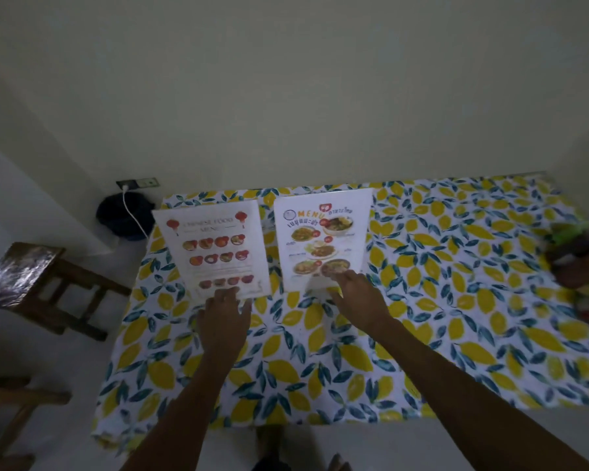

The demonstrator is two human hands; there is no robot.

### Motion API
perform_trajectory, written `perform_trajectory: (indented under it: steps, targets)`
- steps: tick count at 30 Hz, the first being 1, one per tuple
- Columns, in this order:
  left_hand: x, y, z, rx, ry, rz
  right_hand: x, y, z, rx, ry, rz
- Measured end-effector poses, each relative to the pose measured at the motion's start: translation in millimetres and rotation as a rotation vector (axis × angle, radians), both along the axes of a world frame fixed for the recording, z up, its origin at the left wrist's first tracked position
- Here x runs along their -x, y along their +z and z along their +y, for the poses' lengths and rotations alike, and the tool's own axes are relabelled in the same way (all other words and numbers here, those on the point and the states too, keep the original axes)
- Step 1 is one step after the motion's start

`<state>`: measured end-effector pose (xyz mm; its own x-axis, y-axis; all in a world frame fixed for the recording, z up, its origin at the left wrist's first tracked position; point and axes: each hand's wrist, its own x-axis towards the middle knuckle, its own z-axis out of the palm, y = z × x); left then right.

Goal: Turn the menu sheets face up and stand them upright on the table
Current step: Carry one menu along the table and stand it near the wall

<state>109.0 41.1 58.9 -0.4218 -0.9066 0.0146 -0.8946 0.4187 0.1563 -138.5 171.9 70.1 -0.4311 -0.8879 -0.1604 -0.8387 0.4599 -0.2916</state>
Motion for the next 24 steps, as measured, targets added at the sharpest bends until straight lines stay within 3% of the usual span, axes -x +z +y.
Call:
perform_trajectory:
  steps: [10, 14, 19, 24]
  targets:
    - [89, 21, 20, -0.024, -0.064, 0.06, 66, 4, 38, 0.008, -0.09, 0.023]
    - [113, 19, 12, -0.121, -0.025, 0.119, 82, 1, 27, 0.017, -0.114, 0.006]
    - [129, 5, 0, -0.304, 0.082, 0.271, 96, -8, -2, 0.062, -0.206, -0.152]
    - [136, -7, -15, -0.34, 0.104, 0.309, 99, -19, -31, 0.129, -0.274, -0.182]
